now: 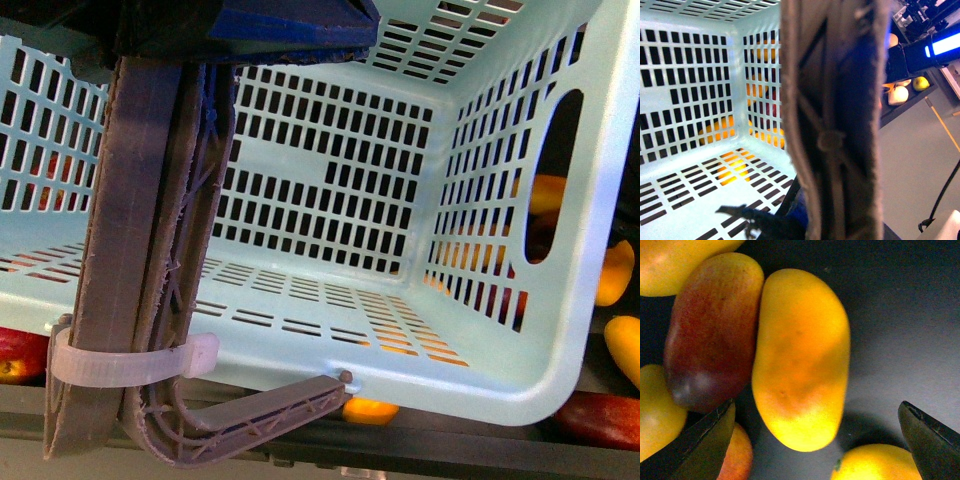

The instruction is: Pick mango and avocado into basket

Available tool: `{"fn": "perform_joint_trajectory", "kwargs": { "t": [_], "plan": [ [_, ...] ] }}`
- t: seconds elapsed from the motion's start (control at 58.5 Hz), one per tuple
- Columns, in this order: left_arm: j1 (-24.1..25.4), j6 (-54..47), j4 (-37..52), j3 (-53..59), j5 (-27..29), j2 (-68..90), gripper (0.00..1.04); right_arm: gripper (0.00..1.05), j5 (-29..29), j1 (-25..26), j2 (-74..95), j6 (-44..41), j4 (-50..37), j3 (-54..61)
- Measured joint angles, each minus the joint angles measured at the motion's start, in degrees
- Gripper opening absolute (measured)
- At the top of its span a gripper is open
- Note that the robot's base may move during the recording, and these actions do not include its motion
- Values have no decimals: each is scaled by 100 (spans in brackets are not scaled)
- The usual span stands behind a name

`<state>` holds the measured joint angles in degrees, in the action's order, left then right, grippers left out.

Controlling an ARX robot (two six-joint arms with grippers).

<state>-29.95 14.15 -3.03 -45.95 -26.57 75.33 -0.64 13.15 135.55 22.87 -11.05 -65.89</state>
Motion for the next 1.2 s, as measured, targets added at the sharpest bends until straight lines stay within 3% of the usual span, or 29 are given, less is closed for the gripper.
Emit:
{"fn": "perform_joint_trajectory", "kwargs": {
  "t": [0.496,1.025,1.196],
  "plan": [
    [0,0,0,0,20,0,4,96,-227,-142,866,883,605,-1078],
    [0,0,0,0,37,0,4,96,-201,-144,1377,970,765,-1718],
    [0,0,0,0,22,0,4,67,-168,-144,1403,942,807,-1790]
  ]
}}
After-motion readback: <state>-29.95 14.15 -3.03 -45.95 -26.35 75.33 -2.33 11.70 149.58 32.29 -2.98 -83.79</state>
